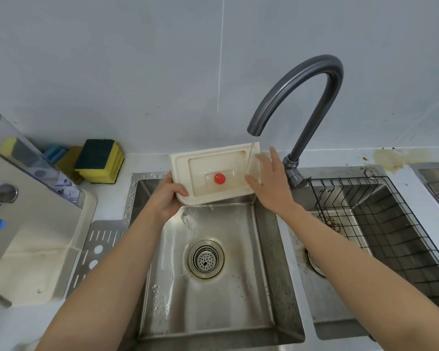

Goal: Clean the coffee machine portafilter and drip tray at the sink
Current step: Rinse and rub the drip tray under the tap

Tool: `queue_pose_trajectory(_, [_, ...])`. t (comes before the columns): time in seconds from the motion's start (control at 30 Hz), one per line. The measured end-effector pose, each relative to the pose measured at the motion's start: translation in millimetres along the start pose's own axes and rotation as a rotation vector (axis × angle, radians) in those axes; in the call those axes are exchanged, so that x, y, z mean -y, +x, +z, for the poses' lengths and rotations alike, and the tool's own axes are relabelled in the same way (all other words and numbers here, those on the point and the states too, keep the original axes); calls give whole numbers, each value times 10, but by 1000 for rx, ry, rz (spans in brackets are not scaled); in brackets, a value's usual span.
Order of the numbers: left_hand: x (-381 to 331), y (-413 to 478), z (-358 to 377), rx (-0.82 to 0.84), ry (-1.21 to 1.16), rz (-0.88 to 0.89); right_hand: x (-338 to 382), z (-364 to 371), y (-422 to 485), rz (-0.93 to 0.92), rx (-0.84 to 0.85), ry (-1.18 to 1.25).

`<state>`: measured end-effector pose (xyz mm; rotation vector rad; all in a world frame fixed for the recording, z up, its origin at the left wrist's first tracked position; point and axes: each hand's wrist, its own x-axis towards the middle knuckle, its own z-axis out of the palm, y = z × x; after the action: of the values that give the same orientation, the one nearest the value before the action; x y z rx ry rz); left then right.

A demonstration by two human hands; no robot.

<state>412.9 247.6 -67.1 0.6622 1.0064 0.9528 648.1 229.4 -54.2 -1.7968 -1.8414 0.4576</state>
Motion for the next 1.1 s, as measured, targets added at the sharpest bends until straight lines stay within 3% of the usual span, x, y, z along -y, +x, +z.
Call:
queue_pose_trajectory(0.1, [-90,-51,15,26,74,1,19,-6,68,268,105,404])
queue_pose_trajectory(0.2, [-182,-87,33,43,101,24,26,-2,123,430,210,559])
queue_pose_trajectory(0.53, [-605,-192,143,117,387,68,73,29,138,433,360,788])
queue_pose_trajectory(1.1, [-829,-401,411,117,793,251,89,30,235,397,306,1054])
